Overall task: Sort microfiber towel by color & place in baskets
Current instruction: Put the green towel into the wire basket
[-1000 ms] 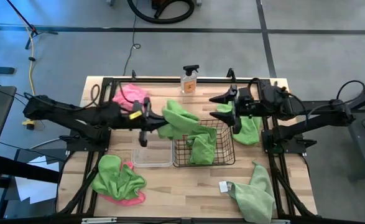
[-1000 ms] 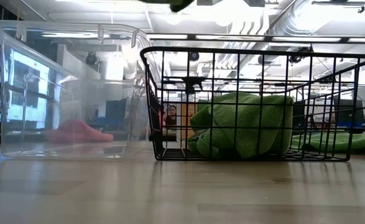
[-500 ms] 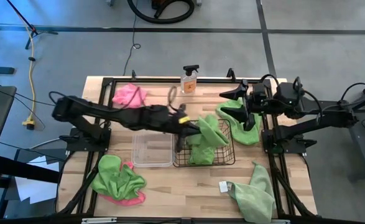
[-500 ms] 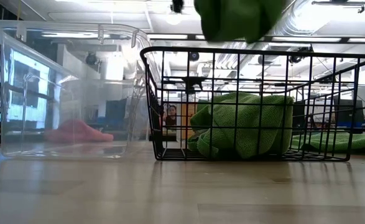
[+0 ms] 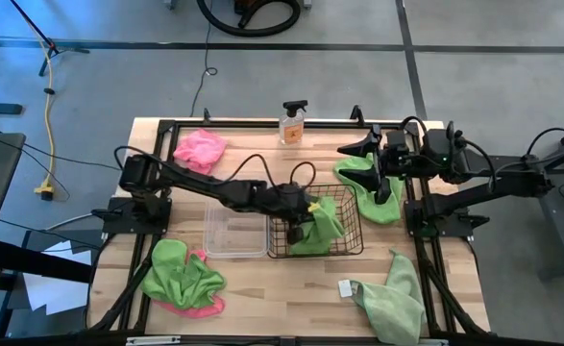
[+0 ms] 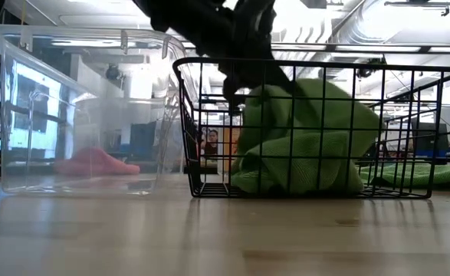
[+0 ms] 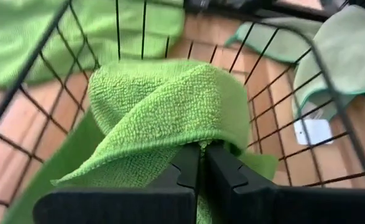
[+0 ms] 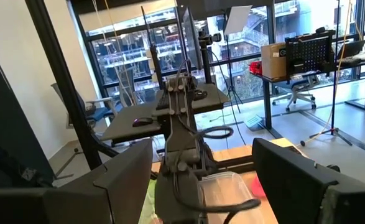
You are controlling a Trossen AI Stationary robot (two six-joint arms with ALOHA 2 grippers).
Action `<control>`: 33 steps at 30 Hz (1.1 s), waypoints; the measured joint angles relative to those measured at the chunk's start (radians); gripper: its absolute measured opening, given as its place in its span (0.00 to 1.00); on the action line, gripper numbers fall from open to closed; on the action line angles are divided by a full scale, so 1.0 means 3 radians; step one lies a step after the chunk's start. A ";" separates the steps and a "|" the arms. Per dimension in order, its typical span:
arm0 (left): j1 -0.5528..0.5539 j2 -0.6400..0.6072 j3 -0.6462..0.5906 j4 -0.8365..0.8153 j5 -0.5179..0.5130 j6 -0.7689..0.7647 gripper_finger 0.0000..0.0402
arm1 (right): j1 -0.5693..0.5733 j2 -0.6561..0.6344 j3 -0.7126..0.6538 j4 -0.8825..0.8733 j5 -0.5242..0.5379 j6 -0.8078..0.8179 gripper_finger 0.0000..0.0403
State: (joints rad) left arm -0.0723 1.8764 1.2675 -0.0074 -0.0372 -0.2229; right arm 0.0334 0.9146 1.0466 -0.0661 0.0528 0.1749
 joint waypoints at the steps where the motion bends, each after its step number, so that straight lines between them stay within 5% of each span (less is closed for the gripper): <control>1: 0.0000 0.0027 0.0005 0.0005 0.0000 -0.0002 0.02 | 0.0000 0.0000 0.0000 -0.0002 0.0000 0.0000 0.68; 6: 0.0000 0.0032 0.0004 -0.0085 0.0013 -0.0007 0.11 | 0.0000 0.0000 0.0000 -0.0018 0.0001 0.0000 0.68; 12: 0.0008 0.0019 0.0004 -0.0133 0.0281 -0.0115 0.34 | 0.0000 0.0000 0.0000 -0.0017 0.0001 0.0000 0.68; 18: 0.0008 0.0019 0.0318 -0.0864 0.0416 -0.0007 0.54 | 0.0000 0.0000 0.0000 -0.0017 0.0001 0.0000 0.68; 27: 0.0080 -0.0009 0.0977 -0.1788 0.0406 0.0343 0.58 | 0.0000 0.0000 0.0000 -0.0016 0.0001 0.0000 0.68; 33: 0.0159 -0.0487 0.0867 -0.1948 0.0375 0.0255 0.58 | -0.0001 0.0001 -0.0001 -0.0016 0.0001 -0.0001 0.68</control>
State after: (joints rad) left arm -0.0247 1.7302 1.5274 -0.5920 0.0753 -0.1465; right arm 0.0330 0.9150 1.0462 -0.0708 0.0532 0.1746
